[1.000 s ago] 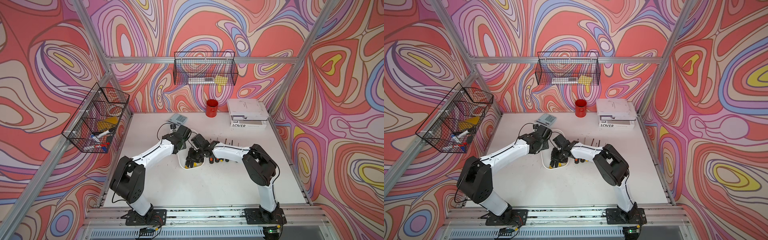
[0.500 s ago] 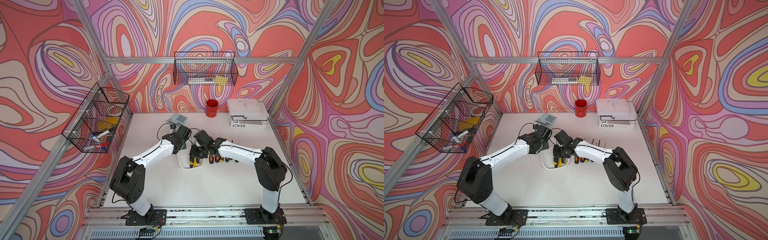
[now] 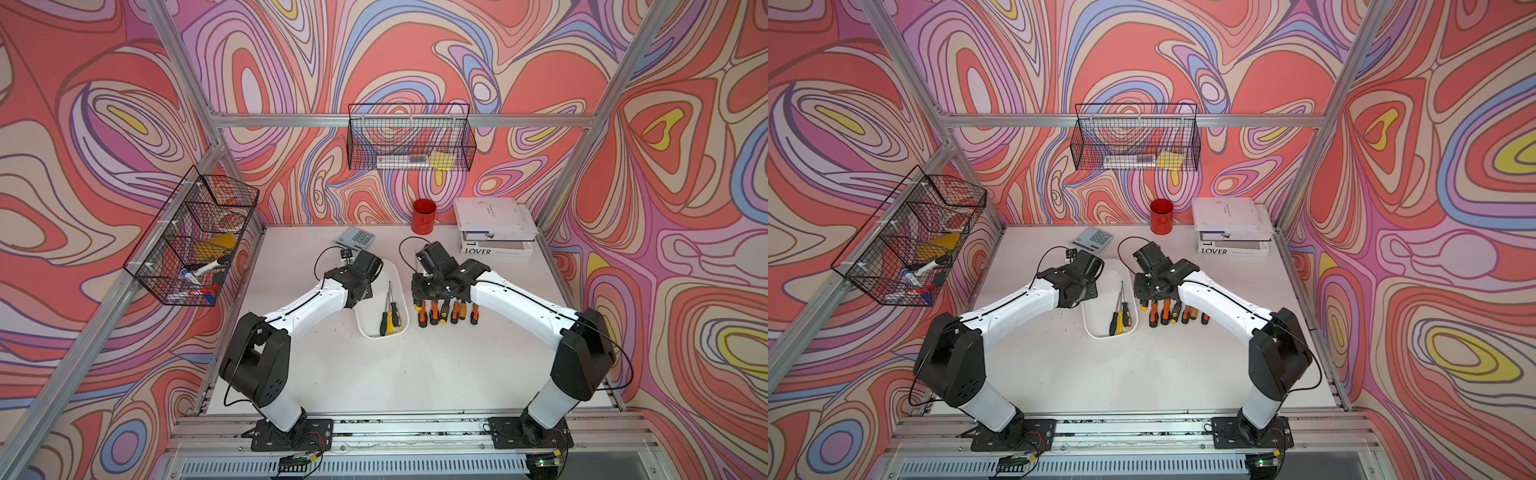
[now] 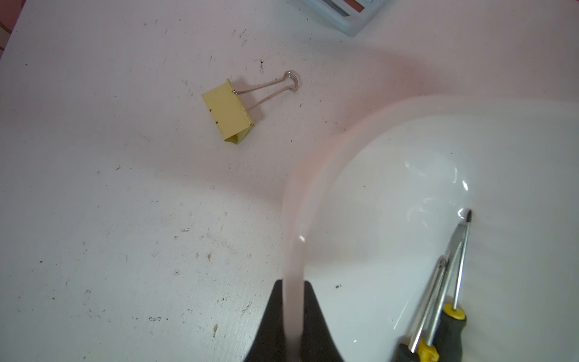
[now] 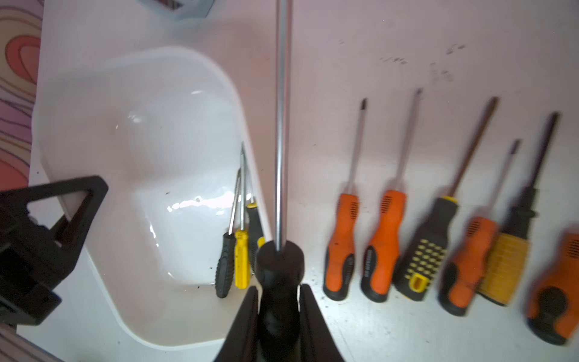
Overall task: Take out the screwdriver from the storage box
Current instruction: Pick up the screwdriver from the storage box, then place the screwdriver at the center of the board.
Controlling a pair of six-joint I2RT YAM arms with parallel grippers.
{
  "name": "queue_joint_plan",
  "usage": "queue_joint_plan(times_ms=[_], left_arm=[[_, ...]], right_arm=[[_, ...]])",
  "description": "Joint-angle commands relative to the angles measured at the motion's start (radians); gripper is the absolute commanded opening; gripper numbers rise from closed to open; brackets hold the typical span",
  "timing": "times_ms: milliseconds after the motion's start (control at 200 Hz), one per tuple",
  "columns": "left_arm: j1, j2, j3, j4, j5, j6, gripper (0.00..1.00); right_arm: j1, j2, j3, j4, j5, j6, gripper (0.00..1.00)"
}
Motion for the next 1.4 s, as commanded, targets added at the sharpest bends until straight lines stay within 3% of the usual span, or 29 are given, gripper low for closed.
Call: queue_joint_plan(times_ms=[0, 270, 466, 891, 1397], left_arm=[[-0.003, -0.013, 0.009, 0.003, -0.011, -0.007, 0.0], [-0.003, -0.017, 0.003, 0.006, -0.001, -0.01, 0.0], [-0.003, -0.024, -0.003, 0.001, -0.008, -0.009, 0.0], [-0.004, -0.024, 0.0, -0.009, -0.016, -0.004, 0.0], [-0.004, -0.018, 0.029, -0.038, -0.027, 0.002, 0.0]], right_arm=[[-0.118, -0.059, -0.027, -0.134, 0.091, -0.04, 0.0], [-0.374, -0.094, -0.114, -0.204, 0.106, -0.067, 0.0], [-0.462, -0.047, -0.149, -0.216, 0.127, -0.111, 0.0], [-0.481, 0.062, -0.24, -0.132, 0.016, -0.155, 0.0], [-0.48, 0.159, -0.277, -0.029, 0.005, -0.177, 0.0]])
